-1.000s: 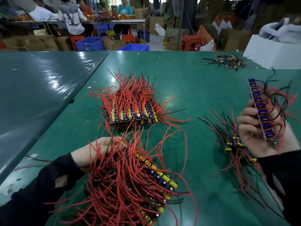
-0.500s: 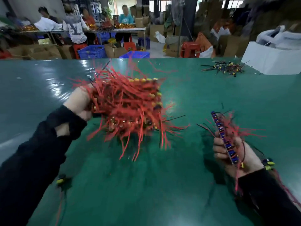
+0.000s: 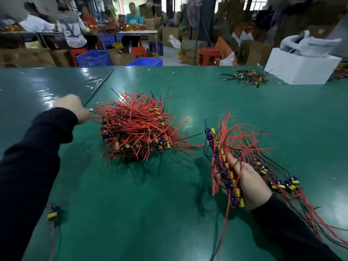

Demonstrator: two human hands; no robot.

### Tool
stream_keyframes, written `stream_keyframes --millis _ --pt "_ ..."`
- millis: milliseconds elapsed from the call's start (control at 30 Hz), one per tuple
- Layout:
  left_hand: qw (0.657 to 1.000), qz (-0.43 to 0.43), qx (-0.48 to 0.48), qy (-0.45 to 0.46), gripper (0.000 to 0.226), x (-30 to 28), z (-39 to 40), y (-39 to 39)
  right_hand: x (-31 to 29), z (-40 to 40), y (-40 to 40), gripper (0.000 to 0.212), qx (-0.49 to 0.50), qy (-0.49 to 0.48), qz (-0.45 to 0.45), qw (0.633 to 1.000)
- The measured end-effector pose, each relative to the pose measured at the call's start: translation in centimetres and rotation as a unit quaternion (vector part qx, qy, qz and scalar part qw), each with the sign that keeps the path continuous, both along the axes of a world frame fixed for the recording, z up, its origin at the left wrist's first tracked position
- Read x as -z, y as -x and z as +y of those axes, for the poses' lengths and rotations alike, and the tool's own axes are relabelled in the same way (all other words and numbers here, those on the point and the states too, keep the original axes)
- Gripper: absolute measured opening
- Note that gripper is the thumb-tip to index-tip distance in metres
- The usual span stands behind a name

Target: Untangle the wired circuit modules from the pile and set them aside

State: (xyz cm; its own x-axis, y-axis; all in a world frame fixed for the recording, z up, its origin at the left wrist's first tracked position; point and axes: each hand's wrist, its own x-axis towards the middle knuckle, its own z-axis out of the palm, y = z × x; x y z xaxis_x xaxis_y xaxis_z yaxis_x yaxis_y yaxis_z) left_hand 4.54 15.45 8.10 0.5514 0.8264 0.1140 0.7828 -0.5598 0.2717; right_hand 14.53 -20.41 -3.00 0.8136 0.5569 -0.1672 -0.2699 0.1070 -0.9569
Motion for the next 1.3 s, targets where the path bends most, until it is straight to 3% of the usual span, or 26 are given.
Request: stream_keyframes --millis 33,67,133,167,200,267,300,333,400,433,467,567,633,667,733,767,833,900,967,1100,1300 --pt "0.999 0.008 -0.01 -0.033 0.025 -0.9 0.4 0.1 0.1 0.2 0.2 0.035 0.011 0.008 -0.028 1.0" --pt "0.994 -0.054 -0.014 -0.092 0.023 -1.2 0.5 0.5 -0.2 0.4 0.5 0.031 0.014 0.016 -0.047 0.999" --pt "0.952 -0.257 0.065 -0.152 0.025 -1.3 -2.4 2.0 -0.6 0.7 1.2 0.026 -0.002 0.026 -0.097 0.995" --pt "0.927 -0.325 0.158 -0.097 0.032 -0.9 -5.4 2.8 -0.6 1.0 1.5 0.024 -0.022 0.038 -0.135 0.99" --pt "0.913 -0.328 0.242 -0.001 0.044 0.0 -8.9 3.5 -0.9 1.3 2.0 0.02 -0.045 0.048 -0.167 0.984" --pt "0.915 -0.18 0.32 0.166 0.076 3.8 -14.4 4.6 -1.1 2.0 2.8 0.02 -0.084 0.053 -0.205 0.974" --pt "0.905 -0.09 0.351 0.224 0.088 5.6 -15.8 4.7 -0.8 2.3 3.0 0.027 -0.097 0.043 -0.205 0.973" --pt "0.879 -0.053 0.36 0.309 0.091 7.2 -16.4 4.8 -0.8 2.7 3.3 0.033 -0.107 0.036 -0.202 0.973" --pt "0.768 -0.165 0.301 0.54 0.071 8.3 -16.4 3.6 -0.8 3.0 3.8 0.042 -0.132 0.039 -0.217 0.966" --pt "0.707 -0.232 0.251 0.619 0.061 8.5 -16.2 3.2 -0.7 3.0 3.8 0.044 -0.154 0.044 -0.228 0.96" --pt "0.668 -0.281 0.229 0.649 0.055 8.9 -15.9 2.9 -0.7 2.8 3.8 0.043 -0.177 0.054 -0.236 0.954" --pt "0.671 -0.325 0.207 0.634 0.037 10.4 -15.9 2.9 -0.7 2.0 3.3 0.037 -0.232 0.146 -0.296 0.915" --pt "0.653 -0.342 0.173 0.653 0.026 11.0 -16.2 2.9 -1.1 1.0 2.2 0.024 -0.25 0.205 -0.324 0.889" --pt "0.648 -0.347 0.151 0.661 0.024 11.2 -16.3 3.0 -1.4 0.4 1.5 0.013 -0.257 0.213 -0.305 0.892" --pt "0.639 -0.362 0.118 0.669 0.022 11.5 -16.3 3.0 -2.2 -1.2 0.0 0.028 -0.245 0.174 -0.216 0.929" --pt "0.63 -0.371 0.111 0.673 0.022 11.5 -16.2 3.0 -2.5 -1.8 -0.6 0.034 -0.205 0.127 -0.184 0.953" --pt "0.622 -0.383 0.106 0.674 0.021 11.6 -16.3 3.0 -2.9 -2.4 -1.5 0.024 -0.058 0.035 -0.173 0.983" --pt "0.612 -0.398 0.1 0.676 0.02 11.5 -16.5 2.9 -2.8 -2.4 -2.0 0.014 0.079 0.004 -0.178 0.981" --pt "0.597 -0.417 0.09 0.679 0.018 11.5 -16.7 2.9 -2.7 -2.1 -1.9 0.007 0.128 0.009 -0.183 0.975" --pt "0.572 -0.438 0.085 0.688 0.017 11.5 -17.0 3.0 -2.3 -1.6 -1.4 0.026 0.135 0.019 -0.208 0.969" --pt "0.549 -0.469 0.061 0.69 0.014 11.1 -17.4 3.1 -2.0 -0.9 -0.4 0.016 0.063 -0.04 -0.18 0.981"
